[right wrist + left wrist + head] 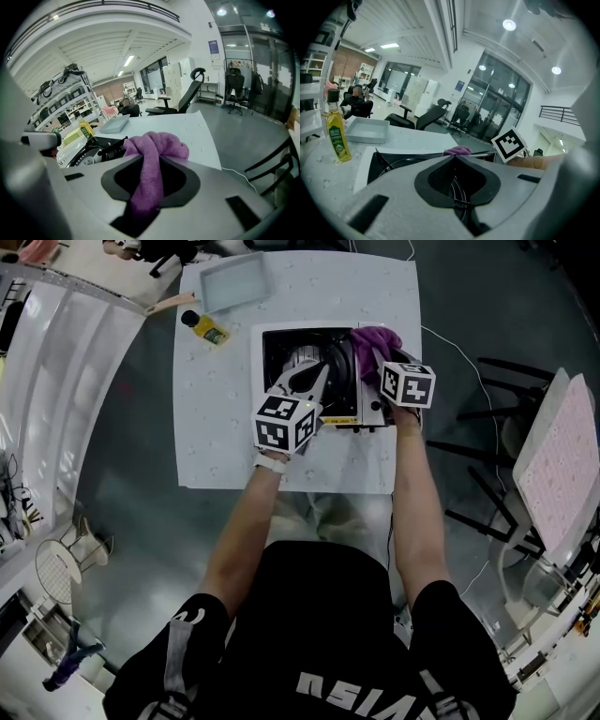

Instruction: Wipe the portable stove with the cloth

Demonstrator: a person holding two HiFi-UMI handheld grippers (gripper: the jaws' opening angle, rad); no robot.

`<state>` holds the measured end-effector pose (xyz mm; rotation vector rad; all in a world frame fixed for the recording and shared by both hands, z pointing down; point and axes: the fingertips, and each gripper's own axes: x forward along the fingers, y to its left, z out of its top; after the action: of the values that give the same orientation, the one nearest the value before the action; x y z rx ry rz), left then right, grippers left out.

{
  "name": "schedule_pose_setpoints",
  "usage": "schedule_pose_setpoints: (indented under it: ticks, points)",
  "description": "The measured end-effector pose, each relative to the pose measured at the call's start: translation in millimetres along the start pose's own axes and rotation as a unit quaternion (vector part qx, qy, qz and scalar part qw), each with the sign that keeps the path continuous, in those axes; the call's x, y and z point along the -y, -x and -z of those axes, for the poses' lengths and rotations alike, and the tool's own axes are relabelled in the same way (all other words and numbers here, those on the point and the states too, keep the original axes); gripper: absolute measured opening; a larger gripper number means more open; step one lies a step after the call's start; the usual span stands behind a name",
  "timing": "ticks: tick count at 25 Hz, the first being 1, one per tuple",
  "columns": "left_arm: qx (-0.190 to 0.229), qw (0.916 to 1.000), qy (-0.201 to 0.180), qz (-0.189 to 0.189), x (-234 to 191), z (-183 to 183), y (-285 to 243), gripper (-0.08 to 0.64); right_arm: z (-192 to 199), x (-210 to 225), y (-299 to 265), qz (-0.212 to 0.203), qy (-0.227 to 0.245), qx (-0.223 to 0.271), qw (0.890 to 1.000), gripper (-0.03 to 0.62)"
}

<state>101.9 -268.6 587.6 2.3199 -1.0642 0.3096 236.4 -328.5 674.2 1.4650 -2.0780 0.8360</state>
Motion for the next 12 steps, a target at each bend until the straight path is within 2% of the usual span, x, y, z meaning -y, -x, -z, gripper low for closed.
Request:
schedule_pose_setpoints:
  ticks: [12]
  points:
    - [-0.003, 0.9999, -0.006, 0.009, -7.1, -3.4, -12.2, 0.006, -11.3, 4.0, -11.9, 0.001, 0.005, 0.005, 1.0, 0.095]
